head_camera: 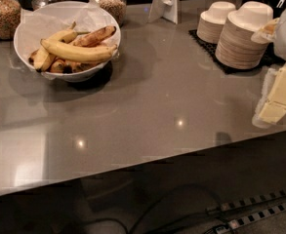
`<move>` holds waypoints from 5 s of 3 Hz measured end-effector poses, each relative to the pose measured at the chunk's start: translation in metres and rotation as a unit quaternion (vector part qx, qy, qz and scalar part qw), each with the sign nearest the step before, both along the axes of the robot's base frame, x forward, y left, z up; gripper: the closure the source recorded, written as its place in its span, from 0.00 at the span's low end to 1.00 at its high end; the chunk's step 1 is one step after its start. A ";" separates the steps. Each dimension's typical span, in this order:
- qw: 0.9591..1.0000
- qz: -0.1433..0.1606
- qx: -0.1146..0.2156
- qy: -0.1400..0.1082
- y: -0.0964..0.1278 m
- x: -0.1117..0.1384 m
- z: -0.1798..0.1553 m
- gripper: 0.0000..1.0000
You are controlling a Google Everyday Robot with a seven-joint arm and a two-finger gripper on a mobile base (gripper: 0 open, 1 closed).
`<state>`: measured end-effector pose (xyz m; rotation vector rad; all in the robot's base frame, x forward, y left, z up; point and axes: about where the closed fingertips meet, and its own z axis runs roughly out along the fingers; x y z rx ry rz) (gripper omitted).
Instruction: Pick banana from white bowl
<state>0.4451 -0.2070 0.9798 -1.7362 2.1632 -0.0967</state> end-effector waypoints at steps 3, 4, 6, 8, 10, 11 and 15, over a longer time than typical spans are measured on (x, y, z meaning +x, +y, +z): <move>0.973 0.139 0.126 -0.133 0.128 0.091 0.037 0.00; 0.963 0.163 0.155 -0.146 0.173 0.117 0.041 0.00; 0.957 0.191 0.156 -0.154 0.229 0.139 0.030 0.00; 0.944 0.222 0.178 -0.165 0.284 0.166 0.010 0.01; 0.937 0.229 0.222 -0.146 0.325 0.185 -0.015 0.42; 0.934 0.229 0.239 -0.133 0.338 0.189 -0.026 0.43; 0.939 0.207 0.261 -0.089 0.356 0.210 -0.060 0.49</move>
Offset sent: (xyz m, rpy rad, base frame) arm 0.1009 0.1358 0.0422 0.2745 -0.3236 0.3352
